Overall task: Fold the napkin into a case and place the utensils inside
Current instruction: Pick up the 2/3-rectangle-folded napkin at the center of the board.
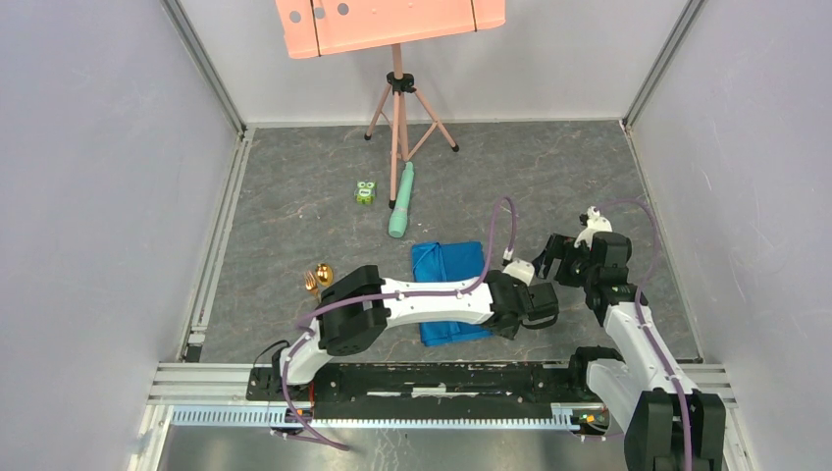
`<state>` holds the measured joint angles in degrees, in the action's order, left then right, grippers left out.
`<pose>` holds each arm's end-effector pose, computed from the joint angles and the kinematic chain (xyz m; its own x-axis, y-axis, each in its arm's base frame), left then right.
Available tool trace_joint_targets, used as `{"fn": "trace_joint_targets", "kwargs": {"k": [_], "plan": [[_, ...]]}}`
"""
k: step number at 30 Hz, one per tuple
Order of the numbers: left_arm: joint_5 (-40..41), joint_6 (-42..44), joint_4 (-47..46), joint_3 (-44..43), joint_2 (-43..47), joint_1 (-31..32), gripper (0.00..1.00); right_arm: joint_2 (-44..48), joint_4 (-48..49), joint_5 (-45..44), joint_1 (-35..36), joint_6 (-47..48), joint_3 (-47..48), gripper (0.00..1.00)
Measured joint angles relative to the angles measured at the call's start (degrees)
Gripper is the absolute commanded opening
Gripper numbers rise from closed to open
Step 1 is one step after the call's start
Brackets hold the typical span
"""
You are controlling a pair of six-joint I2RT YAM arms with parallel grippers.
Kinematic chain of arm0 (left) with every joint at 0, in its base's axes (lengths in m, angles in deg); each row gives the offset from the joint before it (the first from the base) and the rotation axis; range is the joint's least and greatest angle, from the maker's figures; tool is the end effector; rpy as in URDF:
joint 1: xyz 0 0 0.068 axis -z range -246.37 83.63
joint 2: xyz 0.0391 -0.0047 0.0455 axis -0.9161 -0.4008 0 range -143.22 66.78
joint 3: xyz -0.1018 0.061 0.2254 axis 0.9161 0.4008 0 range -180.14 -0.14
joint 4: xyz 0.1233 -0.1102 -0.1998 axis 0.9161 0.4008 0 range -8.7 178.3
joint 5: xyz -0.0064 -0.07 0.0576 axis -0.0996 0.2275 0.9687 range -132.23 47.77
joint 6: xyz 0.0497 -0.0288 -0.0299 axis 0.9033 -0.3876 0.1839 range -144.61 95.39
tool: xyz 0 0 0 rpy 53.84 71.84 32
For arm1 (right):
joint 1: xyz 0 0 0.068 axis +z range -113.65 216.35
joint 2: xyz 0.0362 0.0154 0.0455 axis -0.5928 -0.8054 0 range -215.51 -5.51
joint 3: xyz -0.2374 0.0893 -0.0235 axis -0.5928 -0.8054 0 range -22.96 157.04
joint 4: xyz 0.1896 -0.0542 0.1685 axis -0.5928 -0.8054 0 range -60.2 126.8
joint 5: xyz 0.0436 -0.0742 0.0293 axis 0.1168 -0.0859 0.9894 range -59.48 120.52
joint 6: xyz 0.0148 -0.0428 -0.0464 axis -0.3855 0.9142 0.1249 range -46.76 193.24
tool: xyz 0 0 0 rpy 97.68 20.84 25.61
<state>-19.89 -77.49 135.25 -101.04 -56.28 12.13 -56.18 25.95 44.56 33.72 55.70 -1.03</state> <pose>0.1046 -0.4178 0.1659 -0.8250 0.3558 -0.4392 0.3817 0.9238 0.0313 0.2016 0.0029 0.1606 -0.6500 0.3226 -0.6881 0.0563 0.9234 0.3797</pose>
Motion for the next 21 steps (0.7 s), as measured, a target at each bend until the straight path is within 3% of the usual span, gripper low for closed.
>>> {"fn": "trace_joint_targets", "kwargs": {"k": [11, 14, 21], "plan": [[-0.7, -0.4, 2.6, -2.7, -4.9, 0.0, 0.62, 0.4, 0.0, 2.2, 0.0, 1.4, -3.0, 0.9], [-1.3, -0.4, 3.0, -2.8, -5.3, -0.1, 0.59, 0.3, 0.0, 2.9, 0.0, 1.6, -3.1, 0.9], [-1.9, -0.5, 2.1, -2.1, -5.3, -1.0, 0.27, 0.0, 0.6, 5.9, 0.0, 2.0, -3.5, 0.92]]}}
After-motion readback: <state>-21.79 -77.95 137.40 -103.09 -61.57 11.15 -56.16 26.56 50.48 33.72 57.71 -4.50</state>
